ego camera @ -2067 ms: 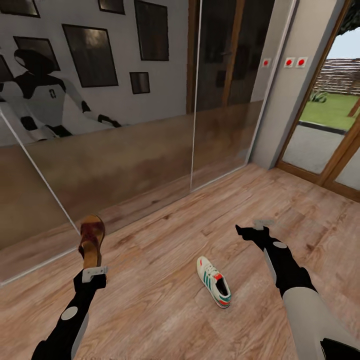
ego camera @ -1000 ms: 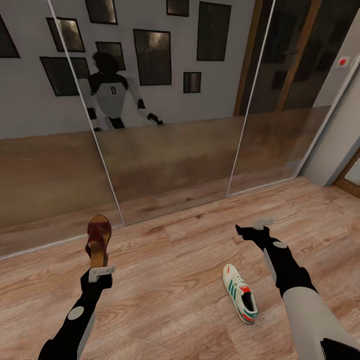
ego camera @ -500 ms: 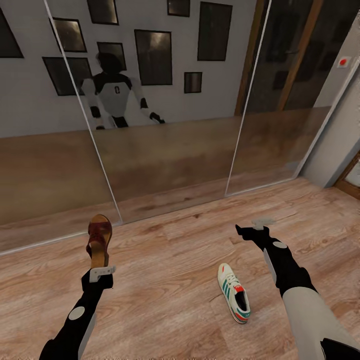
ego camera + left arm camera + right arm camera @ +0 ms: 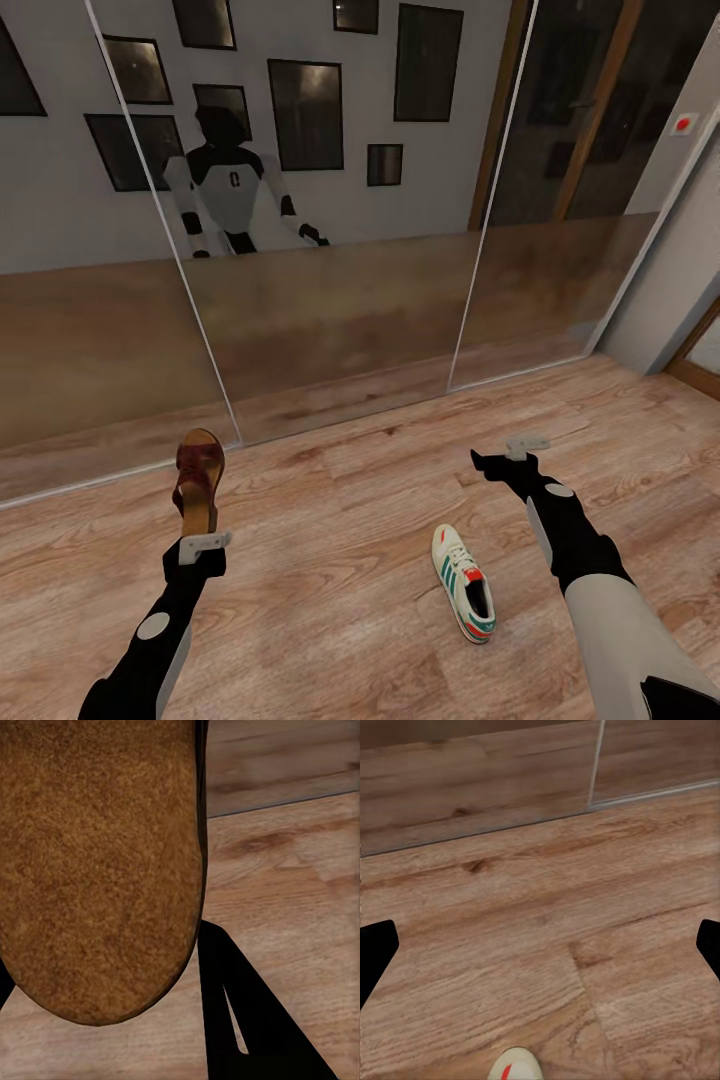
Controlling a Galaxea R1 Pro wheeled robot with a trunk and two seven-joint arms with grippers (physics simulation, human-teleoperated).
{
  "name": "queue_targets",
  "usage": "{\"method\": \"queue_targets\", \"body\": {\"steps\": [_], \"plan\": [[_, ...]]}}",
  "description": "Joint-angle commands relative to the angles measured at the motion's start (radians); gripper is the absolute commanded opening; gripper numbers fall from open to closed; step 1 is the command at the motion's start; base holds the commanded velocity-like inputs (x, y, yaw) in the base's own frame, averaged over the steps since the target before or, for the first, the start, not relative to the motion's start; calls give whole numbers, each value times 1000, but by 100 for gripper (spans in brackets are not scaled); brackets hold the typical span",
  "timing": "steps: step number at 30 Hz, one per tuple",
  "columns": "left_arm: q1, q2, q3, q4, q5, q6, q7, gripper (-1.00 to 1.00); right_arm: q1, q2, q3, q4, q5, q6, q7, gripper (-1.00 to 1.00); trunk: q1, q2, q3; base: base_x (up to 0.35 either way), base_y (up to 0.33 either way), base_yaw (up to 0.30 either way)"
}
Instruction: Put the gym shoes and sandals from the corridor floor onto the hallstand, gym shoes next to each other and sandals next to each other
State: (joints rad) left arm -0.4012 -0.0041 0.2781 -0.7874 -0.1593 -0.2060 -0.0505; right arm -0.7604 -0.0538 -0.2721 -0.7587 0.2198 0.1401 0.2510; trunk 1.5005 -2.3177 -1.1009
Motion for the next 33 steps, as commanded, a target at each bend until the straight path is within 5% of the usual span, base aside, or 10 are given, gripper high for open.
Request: {"method": "queue_targets", "body": {"steps": [1, 6, 7, 12, 18, 22, 23, 25, 28, 33], "plan": [[-1, -1, 5, 0, -13, -3, -6, -100, -1, 1, -4, -1, 10, 4, 9, 100, 0, 0, -1, 0, 0, 0], [-13, -9, -15, -9, -13, -5, -9, -100, 0, 1, -4, 7, 12, 3, 10, 100, 0, 0, -1, 0, 0, 0], [-28, -13, -41, -19, -13, -1, -9, -100, 2, 0, -4, 36, 12, 2, 9, 100, 0, 0, -1, 0, 0, 0], [-178, -18, -101, -32, -13, 20, -6, -100, 4, 0, -5, 125, 12, -1, 7, 100, 0, 0, -1, 0, 0, 0], [-257, -18, -114, -42, -21, 85, -6, -100, 4, -15, -5, 226, 15, -2, 7, 100, 0, 0, -1, 0, 0, 0], [-251, -15, -115, -45, -25, 84, -4, -100, 4, -36, -4, 269, 17, -68, 5, 100, 0, 0, -1, 0, 0, 0], [-251, -15, -117, -61, -25, 83, -5, -100, 4, -35, -4, 343, 17, -184, 5, 100, 0, 0, -1, 0, 0, 0], [-250, -15, -117, -88, -25, 85, -6, -100, 5, -35, -4, 383, 17, -225, 3, 100, 0, 0, -1, 0, 0, 0], [-247, -16, -117, -118, -25, 86, -7, -100, 5, -35, -4, 406, 17, -257, 0, 100, 0, 0, -1, 0, 0, 0], [-245, -16, -183, -137, -25, 91, -6, -100, 5, -35, -3, 423, 18, -271, -1, 100, 0, 0, -1, 0, 0, 0]]}}
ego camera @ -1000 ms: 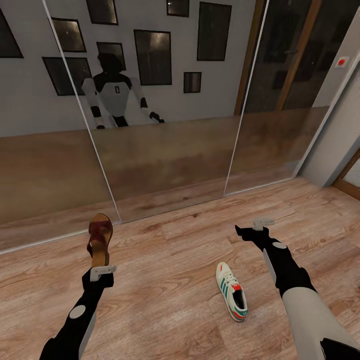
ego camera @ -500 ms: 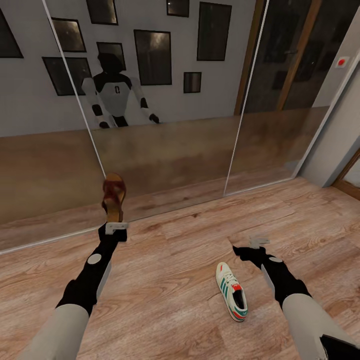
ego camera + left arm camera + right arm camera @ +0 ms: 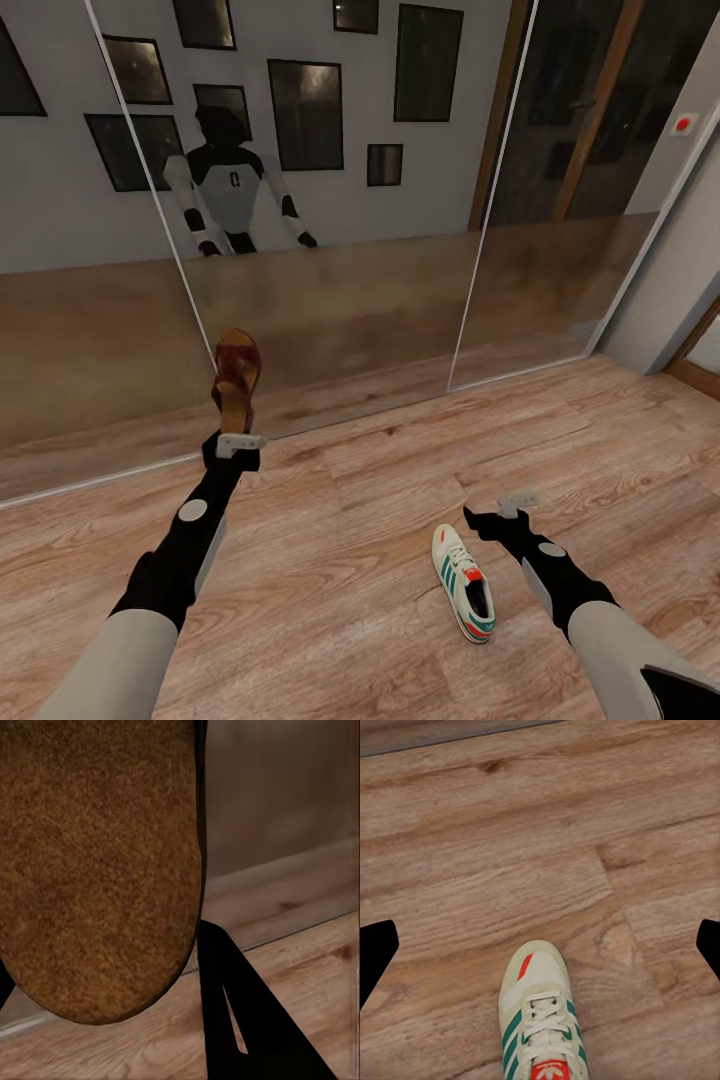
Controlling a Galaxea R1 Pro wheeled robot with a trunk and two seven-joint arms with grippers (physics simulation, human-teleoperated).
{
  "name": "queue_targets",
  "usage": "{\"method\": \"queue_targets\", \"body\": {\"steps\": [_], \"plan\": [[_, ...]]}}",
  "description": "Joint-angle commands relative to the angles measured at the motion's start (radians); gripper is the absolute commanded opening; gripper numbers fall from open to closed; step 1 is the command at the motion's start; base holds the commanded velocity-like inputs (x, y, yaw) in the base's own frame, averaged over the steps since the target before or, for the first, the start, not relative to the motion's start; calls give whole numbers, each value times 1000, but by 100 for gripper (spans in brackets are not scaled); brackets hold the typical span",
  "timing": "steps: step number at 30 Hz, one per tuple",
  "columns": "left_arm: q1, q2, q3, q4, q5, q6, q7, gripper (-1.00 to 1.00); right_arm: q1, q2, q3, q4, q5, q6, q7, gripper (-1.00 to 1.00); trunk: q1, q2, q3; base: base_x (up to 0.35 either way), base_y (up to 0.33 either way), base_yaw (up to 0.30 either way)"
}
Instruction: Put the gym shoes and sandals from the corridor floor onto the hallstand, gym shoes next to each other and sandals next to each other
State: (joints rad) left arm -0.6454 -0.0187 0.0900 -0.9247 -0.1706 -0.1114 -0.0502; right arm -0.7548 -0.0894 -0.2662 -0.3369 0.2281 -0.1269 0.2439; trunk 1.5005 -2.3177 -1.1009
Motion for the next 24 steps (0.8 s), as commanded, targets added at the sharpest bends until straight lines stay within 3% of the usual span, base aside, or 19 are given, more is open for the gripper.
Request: {"method": "queue_targets", "body": {"steps": [1, 11, 16, 24], "plan": [[0, -1, -10, 2, -13, -2, -6, -100, -1, 0, -9, 1, 10, -5, 6, 100, 0, 0, -1, 0, 0, 0], [-1, -3, -27, 31, -9, 0, -9, -100, 1, -3, -8, 4, 11, -6, 8, 100, 34, -63, -29, 0, 0, 0], [-3, -2, -26, 131, 0, -15, -9, -100, 3, -4, -10, 28, 10, -7, 5, 100, 53, -98, -45, 0, 0, 3], [-3, -1, -23, 145, 0, -17, -8, -100, 3, -16, -10, 30, 10, -7, -19, 100, 84, -154, -80, 0, 0, 69]]}}
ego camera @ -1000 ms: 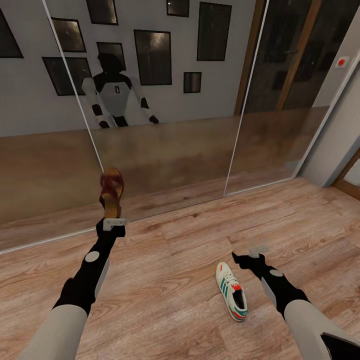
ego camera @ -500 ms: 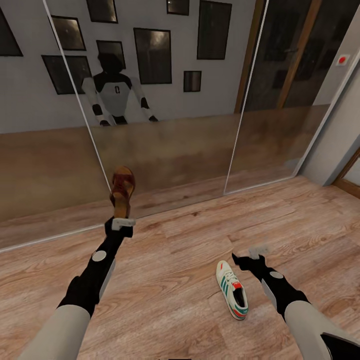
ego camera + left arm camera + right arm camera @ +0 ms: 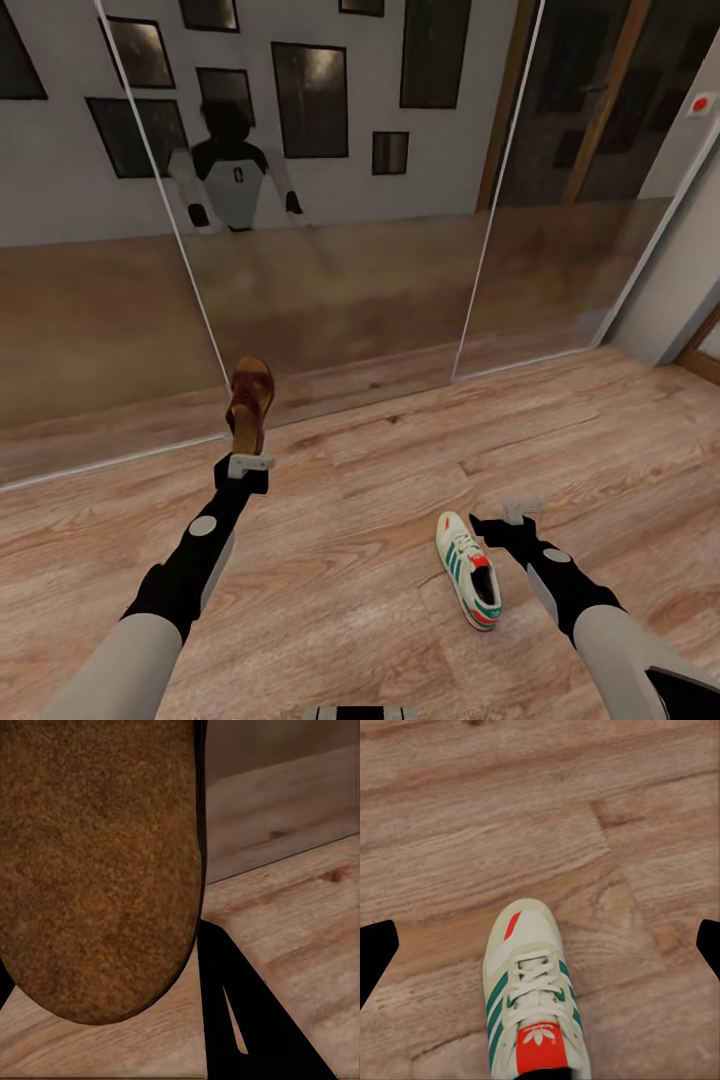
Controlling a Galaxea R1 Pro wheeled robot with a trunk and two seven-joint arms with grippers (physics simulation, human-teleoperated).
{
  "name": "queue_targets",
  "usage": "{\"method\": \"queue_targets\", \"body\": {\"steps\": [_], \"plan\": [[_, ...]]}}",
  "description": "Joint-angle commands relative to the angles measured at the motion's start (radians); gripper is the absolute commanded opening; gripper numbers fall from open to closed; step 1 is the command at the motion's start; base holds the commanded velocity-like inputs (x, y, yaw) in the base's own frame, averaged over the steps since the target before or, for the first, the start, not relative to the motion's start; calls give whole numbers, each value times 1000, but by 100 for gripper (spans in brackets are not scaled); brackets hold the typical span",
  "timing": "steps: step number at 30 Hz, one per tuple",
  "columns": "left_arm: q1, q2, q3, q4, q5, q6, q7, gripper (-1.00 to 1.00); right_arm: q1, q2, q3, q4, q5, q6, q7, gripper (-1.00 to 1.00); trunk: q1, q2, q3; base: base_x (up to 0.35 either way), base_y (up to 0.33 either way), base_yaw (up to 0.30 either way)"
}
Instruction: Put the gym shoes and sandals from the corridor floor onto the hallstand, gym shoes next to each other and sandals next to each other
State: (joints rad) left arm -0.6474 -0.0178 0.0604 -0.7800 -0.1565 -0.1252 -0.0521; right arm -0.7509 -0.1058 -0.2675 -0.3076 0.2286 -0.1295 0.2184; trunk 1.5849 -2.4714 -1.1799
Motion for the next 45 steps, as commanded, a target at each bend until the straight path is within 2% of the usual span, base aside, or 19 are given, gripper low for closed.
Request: {"method": "queue_targets", "body": {"steps": [1, 4, 14, 20, 23, 32, 40, 45], "plan": [[-1, -2, 6, 0, -14, -4, -6, -100, -1, 0, -9, 1, 9, -4, 4, 100, 4, -8, -5, 0, 0, 70], [0, -5, 3, 2, -14, -3, -6, -100, -1, 0, -9, 0, 8, -4, 1, 100, 15, -29, -20, 0, 0, -7], [0, -5, 3, 1, -14, -3, -6, -100, 7, -1, -9, 8, 9, -17, -1, 100, 20, -31, -71, 0, 0, -47], [0, -7, 3, 1, -13, -4, -6, -100, 13, -2, -9, 20, 9, -141, -44, 100, 22, -32, -95, 0, 0, -2], [0, -7, 2, 1, -13, -4, -7, -100, 13, -2, -9, 34, 9, -166, -68, 100, 24, -33, -106, 0, 0, 0], [0, -23, 2, 2, -13, -4, -8, -100, 13, 1, -7, 47, 8, -177, -76, 100, 28, -35, -142, 0, 0, 2], [0, -27, 2, 2, -14, -4, -8, -100, 13, -1, -7, 47, 9, -177, -72, 100, 31, -37, -181, 0, 0, 89], [0, -27, 2, 2, -14, -4, -8, -100, 13, -3, -7, 47, 9, -177, -71, 100, 31, -37, -184, 0, 0, 54]]}}
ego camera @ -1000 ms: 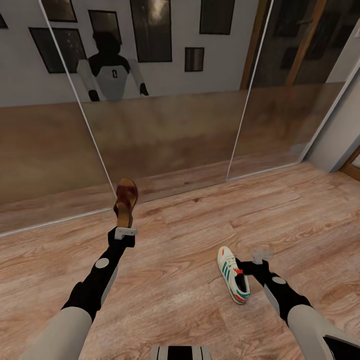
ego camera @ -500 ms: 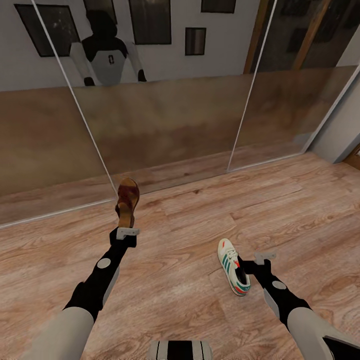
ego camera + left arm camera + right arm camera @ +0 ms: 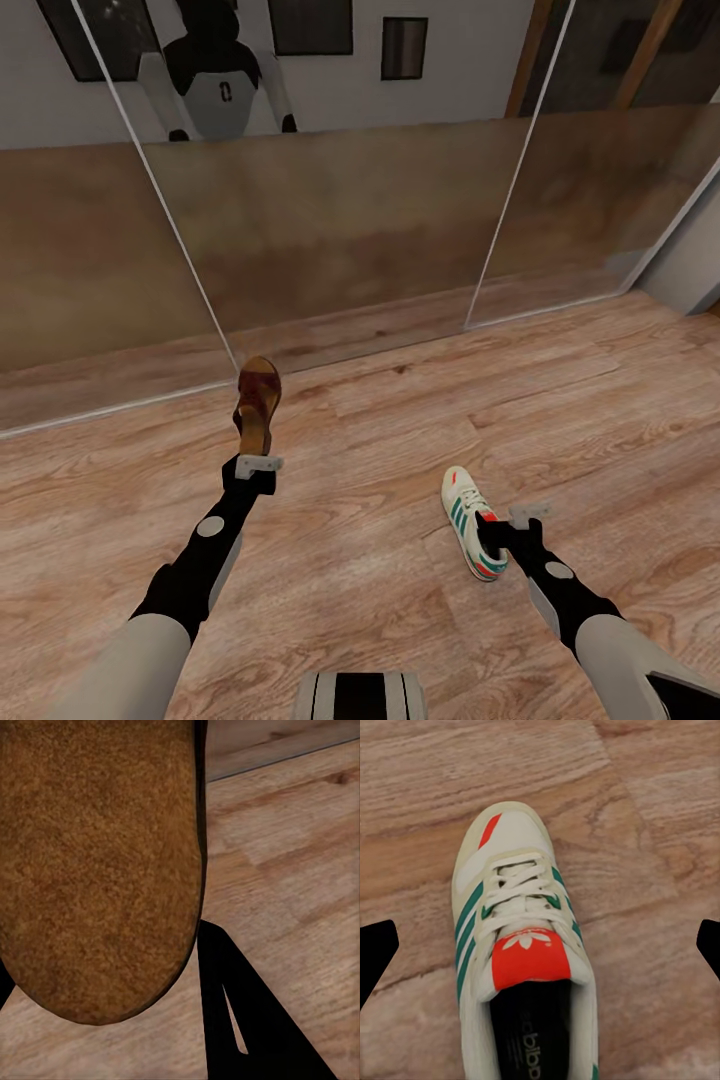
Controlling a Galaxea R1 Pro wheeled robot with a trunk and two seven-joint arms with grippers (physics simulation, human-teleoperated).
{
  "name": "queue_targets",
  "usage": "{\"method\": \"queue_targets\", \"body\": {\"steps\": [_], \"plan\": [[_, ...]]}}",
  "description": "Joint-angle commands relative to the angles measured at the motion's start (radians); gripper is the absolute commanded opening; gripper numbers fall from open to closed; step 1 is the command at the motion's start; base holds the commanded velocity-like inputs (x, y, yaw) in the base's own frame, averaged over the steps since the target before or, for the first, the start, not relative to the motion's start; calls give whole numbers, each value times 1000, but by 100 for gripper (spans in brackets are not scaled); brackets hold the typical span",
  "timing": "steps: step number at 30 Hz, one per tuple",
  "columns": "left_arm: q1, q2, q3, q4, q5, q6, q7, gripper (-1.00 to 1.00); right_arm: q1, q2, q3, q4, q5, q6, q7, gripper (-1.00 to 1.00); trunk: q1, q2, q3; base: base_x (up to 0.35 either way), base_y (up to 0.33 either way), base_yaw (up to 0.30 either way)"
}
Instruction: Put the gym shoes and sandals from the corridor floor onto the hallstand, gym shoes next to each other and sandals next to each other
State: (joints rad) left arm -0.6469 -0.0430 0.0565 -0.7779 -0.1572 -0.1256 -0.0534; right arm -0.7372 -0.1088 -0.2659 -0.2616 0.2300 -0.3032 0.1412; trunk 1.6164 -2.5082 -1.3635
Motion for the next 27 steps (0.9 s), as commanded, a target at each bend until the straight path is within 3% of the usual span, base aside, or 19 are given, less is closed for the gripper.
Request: {"method": "queue_targets", "body": {"steps": [1, 6, 22, 27], "plan": [[0, -1, 6, 0, -13, -3, -6, -100, -1, 0, -9, 1, 8, -4, 6, 100, 0, 0, -1, 0, 0, 18], [0, -1, 5, 0, -13, -3, -7, -100, -1, 0, -9, 1, 8, -4, 6, 100, 2, -1, -18, 0, 0, 6], [0, -5, -5, 0, -13, -3, -8, -100, -1, 0, -10, 1, 8, -4, 6, 100, 9, -5, -104, 0, 0, -25], [0, -6, -6, 0, -13, -3, -8, -100, -1, 0, -10, 1, 8, -4, 6, 100, 9, -5, -109, 0, 0, -56]]}}
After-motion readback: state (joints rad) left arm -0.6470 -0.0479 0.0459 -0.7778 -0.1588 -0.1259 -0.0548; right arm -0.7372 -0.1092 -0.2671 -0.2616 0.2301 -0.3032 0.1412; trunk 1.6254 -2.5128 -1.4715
